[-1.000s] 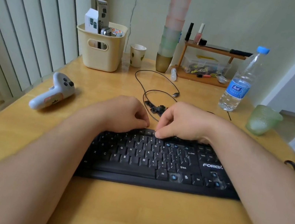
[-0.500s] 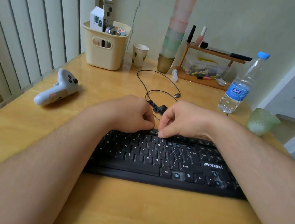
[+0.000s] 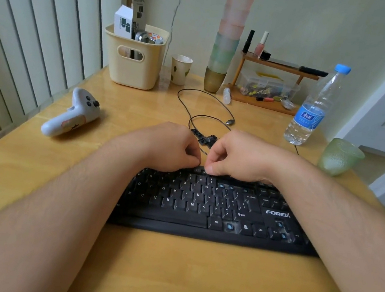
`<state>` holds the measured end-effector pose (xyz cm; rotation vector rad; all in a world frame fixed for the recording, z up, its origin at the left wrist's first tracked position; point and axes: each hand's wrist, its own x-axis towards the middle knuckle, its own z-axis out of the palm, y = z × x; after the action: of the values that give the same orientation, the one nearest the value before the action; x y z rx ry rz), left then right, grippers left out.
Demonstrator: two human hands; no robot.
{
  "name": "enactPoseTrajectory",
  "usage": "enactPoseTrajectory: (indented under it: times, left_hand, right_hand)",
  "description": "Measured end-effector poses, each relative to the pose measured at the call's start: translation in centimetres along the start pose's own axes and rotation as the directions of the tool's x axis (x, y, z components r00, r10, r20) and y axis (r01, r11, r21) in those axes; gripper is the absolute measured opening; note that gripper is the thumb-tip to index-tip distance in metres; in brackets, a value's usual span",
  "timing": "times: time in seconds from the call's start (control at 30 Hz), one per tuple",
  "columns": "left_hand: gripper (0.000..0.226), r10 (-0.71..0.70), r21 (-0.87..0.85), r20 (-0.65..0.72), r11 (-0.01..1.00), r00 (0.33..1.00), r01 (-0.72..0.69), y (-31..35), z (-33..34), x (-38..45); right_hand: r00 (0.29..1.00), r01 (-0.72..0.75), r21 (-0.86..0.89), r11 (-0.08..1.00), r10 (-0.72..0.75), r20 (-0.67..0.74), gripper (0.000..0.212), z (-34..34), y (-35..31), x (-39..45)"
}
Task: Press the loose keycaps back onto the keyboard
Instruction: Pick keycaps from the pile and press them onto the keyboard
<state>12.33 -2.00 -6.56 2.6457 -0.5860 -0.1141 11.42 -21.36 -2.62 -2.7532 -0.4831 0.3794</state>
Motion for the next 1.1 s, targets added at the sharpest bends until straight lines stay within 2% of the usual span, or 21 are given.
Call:
enactPoseTrajectory:
  times: [0.13,0.43,0.63,1.1]
  left_hand:
    - [0.013,0.002,0.019,0.002,1.0,1.0,-0.002,0.0,0.0,0.0]
    - [0.017,0.003,0.017,0.008,1.0,1.0,-0.003,0.1,-0.1,-0.1]
    - [0.017,-0.011,0.021,0.012,1.0,1.0,0.01,0.2,-0.2,-0.1]
    - [0.016,-0.007,0.025,0.014,1.0,1.0,0.007,0.5,-0.3,-0.3]
  right_hand:
    - [0.999,0.005,-0.015,1.0,-0.006,-0.047,0.004,0.4,0.0,-0.1]
    - [0.995,0.079,-0.147,0.986,-0.087,-0.053,0.006,0.7,-0.1,-1.0]
    - [0.997,0.044,-0.072,0.996,-0.048,-0.06,0.008,0.7,0.3,-0.6]
    - [0.995,0.075,-0.197,0.977,-0.087,-0.055,0.005,0.8,-0.8,-1.0]
